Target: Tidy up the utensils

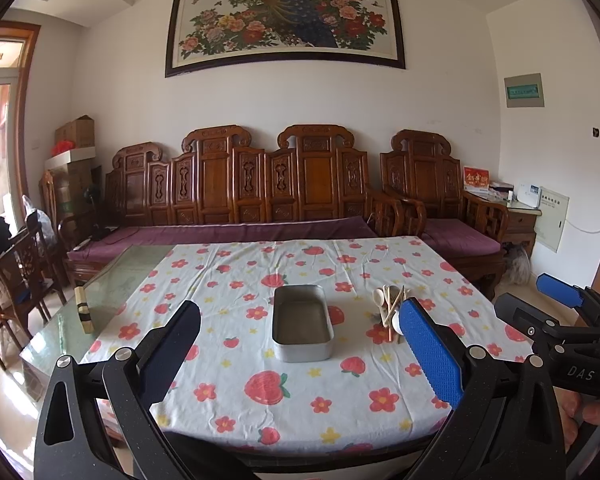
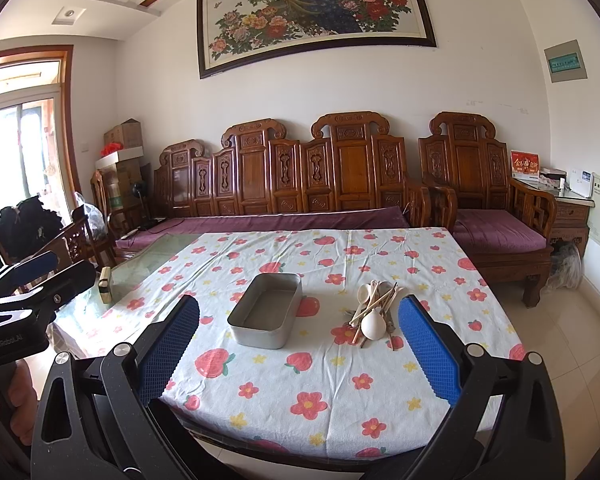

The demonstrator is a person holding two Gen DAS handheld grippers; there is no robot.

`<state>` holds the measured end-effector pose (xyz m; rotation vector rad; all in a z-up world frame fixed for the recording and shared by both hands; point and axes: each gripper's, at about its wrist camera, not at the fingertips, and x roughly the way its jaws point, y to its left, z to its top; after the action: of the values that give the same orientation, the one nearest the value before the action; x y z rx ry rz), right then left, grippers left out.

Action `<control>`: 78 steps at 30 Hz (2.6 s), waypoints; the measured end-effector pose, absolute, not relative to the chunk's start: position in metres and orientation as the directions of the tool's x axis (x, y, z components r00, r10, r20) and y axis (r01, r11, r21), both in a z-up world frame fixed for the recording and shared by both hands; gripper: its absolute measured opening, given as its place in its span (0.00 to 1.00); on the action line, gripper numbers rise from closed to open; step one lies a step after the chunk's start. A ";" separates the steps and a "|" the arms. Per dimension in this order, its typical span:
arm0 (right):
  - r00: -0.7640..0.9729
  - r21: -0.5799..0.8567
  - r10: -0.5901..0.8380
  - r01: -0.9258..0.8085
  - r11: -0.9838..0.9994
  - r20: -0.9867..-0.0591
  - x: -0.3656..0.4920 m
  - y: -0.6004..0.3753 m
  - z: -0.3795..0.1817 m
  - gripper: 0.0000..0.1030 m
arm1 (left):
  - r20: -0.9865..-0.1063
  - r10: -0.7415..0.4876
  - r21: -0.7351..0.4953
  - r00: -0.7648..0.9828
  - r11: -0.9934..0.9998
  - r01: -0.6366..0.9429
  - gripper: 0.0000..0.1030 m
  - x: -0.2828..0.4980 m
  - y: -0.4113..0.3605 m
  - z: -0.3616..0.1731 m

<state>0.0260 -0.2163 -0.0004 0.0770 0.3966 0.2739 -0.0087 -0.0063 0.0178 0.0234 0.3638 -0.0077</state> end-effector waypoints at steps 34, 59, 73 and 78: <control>0.870 0.118 0.271 -0.244 0.962 -0.412 0.055 -0.221 -0.023 0.97 | -0.424 -0.046 0.024 0.904 0.998 0.063 0.94 0.021 -0.006 -0.011; 0.724 0.096 0.254 -0.252 0.963 -0.641 0.264 -0.276 -0.114 0.69 | -0.594 -0.201 0.003 0.779 0.968 0.253 0.94 0.170 -0.055 -0.091; 0.617 0.198 0.279 -0.197 0.960 -0.736 0.348 -0.296 -0.182 0.50 | -0.710 -0.248 0.012 0.660 0.932 0.363 0.69 0.245 -0.103 -0.145; 0.595 0.192 0.277 -0.204 0.960 -0.754 0.349 -0.298 -0.197 0.47 | -0.748 -0.265 -0.013 0.608 0.923 0.386 0.63 0.275 -0.118 -0.168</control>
<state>0.3485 -0.2985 -0.1969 0.0885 0.8907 0.2801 0.2748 -0.1182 -0.1682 0.1550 0.8368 -0.3776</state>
